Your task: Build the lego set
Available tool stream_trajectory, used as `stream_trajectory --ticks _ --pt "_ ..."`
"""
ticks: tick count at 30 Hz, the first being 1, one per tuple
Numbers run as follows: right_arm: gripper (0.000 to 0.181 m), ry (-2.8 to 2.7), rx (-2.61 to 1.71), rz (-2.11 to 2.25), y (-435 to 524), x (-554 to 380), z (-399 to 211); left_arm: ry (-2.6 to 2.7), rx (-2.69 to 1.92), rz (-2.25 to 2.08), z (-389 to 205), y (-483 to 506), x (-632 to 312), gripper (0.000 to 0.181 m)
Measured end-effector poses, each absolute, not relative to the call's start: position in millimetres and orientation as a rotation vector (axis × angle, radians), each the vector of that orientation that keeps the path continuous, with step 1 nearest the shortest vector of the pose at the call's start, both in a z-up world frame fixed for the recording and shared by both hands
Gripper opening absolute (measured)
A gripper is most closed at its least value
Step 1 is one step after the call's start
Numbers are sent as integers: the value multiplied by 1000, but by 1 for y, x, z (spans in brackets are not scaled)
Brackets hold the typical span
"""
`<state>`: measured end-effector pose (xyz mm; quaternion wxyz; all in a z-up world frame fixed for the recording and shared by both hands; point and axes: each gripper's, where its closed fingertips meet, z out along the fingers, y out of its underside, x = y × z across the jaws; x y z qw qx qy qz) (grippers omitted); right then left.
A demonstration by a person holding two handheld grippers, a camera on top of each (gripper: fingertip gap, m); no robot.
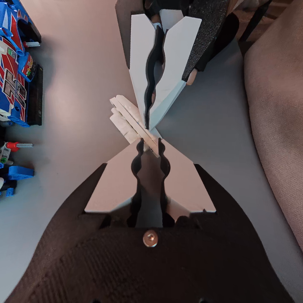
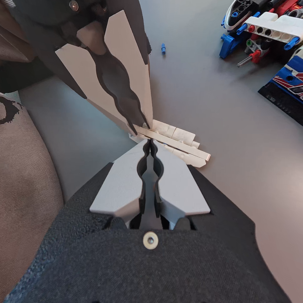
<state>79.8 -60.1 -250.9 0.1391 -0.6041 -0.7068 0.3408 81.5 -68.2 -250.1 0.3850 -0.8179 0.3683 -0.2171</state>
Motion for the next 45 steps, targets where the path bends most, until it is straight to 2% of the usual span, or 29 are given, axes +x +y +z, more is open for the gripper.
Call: stream_trajectory --ticks 1,10,17,28,33,39,45 --pt "0 -2042 -1752 977 -59 79 -251 943 -2081 -539 -250 -68 81 12" --pt "0 -2002 -1747 988 -52 78 -246 956 -2075 -528 -251 -69 82 9" --pt "1 -2142 -1520 905 -59 85 -245 961 -2066 -525 -251 -69 83 0" --pt "0 -2173 -1528 824 -59 80 -252 965 -2064 -470 -251 -67 79 0" --pt "0 -2147 -1529 830 -59 79 -252 911 -2078 -326 -245 -55 48 0" --pt "0 -2135 -1530 836 -59 79 -252 874 -2090 -497 -245 -62 67 16" --pt "0 -2118 -1529 846 -59 78 -252 898 -2084 -425 -250 -58 77 16"
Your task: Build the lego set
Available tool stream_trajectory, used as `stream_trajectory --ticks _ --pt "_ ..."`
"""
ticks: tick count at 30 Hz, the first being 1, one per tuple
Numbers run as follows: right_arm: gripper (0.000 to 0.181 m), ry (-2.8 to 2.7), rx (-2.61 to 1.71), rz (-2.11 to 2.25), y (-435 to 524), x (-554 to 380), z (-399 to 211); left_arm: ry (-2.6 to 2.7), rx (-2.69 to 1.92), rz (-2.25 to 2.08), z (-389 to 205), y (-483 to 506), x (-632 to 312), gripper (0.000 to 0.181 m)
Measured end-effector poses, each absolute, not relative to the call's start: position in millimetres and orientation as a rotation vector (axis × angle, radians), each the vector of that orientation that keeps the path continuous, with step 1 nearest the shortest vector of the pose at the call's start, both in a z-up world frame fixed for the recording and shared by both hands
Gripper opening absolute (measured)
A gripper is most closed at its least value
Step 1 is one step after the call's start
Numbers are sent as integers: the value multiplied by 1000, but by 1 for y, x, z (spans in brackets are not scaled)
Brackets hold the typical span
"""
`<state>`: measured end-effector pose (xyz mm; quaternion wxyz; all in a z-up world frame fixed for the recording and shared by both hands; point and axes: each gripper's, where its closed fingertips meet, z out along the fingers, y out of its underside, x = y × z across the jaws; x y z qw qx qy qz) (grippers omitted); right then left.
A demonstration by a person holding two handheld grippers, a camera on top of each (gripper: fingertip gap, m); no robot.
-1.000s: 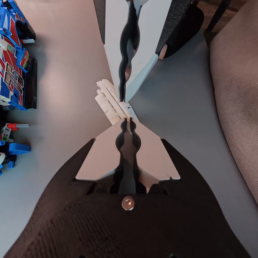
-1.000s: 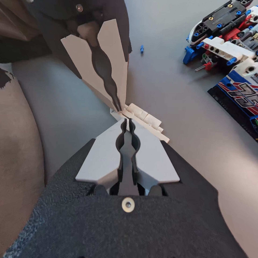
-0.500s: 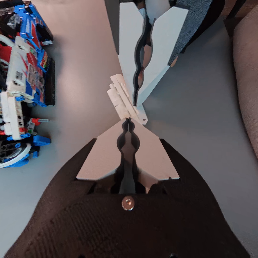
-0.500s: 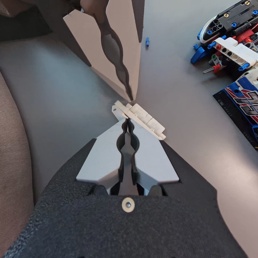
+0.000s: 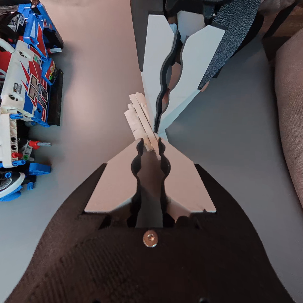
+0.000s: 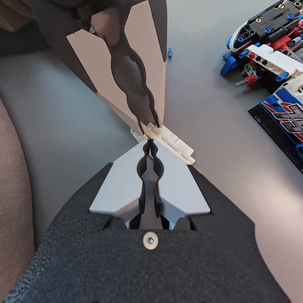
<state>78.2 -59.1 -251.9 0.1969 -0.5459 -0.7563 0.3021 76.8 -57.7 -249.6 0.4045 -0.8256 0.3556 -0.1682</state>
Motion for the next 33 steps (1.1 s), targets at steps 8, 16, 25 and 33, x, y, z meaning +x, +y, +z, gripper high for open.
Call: stream_trajectory --ticks 8,16,25,33 --pt "0 -2107 -1524 849 -59 78 -252 958 -2053 -303 -249 -56 73 13" --pt "0 -2099 -1510 848 -59 78 -252 944 -2067 -365 -251 -58 81 25" --pt "0 -2096 -1503 861 -59 78 -252 873 -2098 -470 -250 -59 72 22" --pt "0 -2096 -1503 870 -59 79 -252 980 -2065 -410 -250 -65 68 25"
